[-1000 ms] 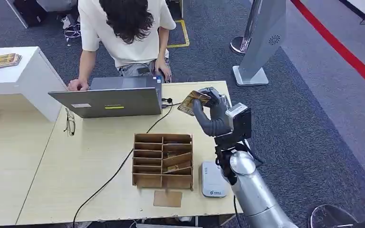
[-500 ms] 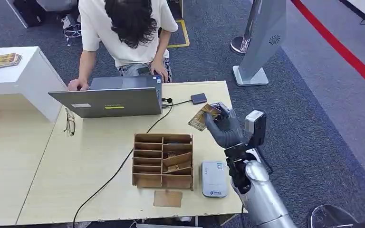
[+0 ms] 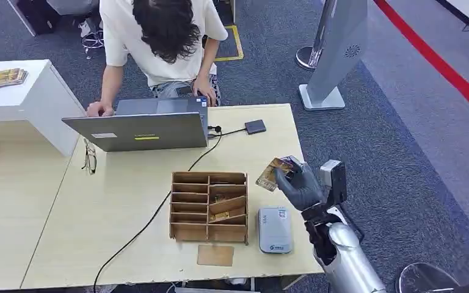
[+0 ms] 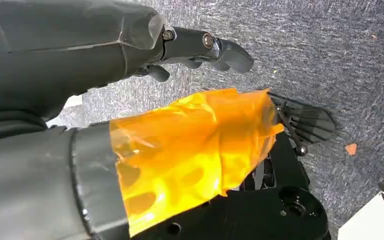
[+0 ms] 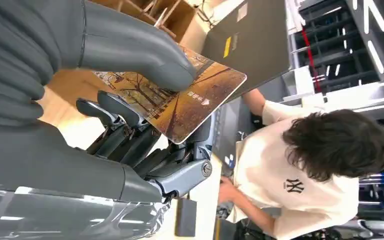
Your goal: Pass the card to the sensor for recognition and then transmit it.
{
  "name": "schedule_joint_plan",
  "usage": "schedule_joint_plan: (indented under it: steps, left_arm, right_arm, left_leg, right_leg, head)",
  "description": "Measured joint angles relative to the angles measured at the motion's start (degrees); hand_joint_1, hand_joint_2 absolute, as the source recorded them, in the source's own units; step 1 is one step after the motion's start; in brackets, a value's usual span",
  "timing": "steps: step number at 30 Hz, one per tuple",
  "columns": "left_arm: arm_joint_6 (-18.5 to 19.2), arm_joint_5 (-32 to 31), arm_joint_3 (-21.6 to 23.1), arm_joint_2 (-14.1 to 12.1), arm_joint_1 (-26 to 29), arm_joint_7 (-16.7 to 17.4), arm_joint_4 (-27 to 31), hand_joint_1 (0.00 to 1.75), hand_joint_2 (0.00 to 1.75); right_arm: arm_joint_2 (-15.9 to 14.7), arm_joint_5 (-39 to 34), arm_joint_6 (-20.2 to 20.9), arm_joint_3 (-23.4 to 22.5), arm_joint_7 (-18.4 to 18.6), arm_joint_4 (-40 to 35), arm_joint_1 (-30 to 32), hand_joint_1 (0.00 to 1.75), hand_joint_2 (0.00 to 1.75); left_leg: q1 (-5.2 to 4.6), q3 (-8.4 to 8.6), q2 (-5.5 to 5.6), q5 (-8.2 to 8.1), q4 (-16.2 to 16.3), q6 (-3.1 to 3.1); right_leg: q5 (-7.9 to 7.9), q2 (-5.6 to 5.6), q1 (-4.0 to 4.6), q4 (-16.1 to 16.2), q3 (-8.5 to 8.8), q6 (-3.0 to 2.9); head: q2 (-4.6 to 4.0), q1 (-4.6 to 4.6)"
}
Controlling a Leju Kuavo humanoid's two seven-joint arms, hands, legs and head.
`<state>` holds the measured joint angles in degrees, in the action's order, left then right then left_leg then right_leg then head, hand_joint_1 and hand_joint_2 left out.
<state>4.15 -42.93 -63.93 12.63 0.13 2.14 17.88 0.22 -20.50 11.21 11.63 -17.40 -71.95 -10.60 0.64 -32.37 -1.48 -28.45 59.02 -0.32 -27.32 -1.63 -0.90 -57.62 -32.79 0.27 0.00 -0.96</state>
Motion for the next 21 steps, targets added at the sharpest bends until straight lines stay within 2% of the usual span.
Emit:
schedule_joint_plan:
  steps: [5, 11, 21]
  left_arm:
    - [0.1, 0.1, -0.5, 0.4, 0.1, 0.3, 0.7, 0.00, 0.00]
    - [1.2, 0.1, -1.6, 1.3, 0.5, 1.4, 2.6, 0.00, 0.00]
    - [1.7, 0.2, -3.1, 2.8, 0.8, 2.0, 5.3, 0.00, 0.00]
  right_arm:
    - [-0.7, -0.4, 0.8, -0.1, 0.7, 0.3, 0.4, 1.75, 1.75]
    - [-2.2, 3.1, 0.7, 0.0, 1.0, 0.7, 1.0, 1.75, 1.75]
    - [-3.7, 5.2, 0.0, 0.0, 1.2, 1.0, 1.3, 1.75, 1.75]
  left_leg:
    - [0.00, 0.00, 0.00, 0.00, 0.0, 0.00]
    - [0.00, -0.01, 0.00, 0.00, 0.0, 0.00]
    - [-0.01, -0.01, 0.00, 0.00, 0.0, 0.01]
  right_leg:
    - [0.00, 0.00, 0.00, 0.0, 0.00, 0.00]
    - [0.00, 0.00, 0.00, 0.0, -0.01, 0.00]
    - [0.00, 0.00, -0.01, 0.0, -0.01, 0.00]
  head:
    - [0.00, 0.02]
    - [0.00, 0.00]
    - [0.00, 0.02]
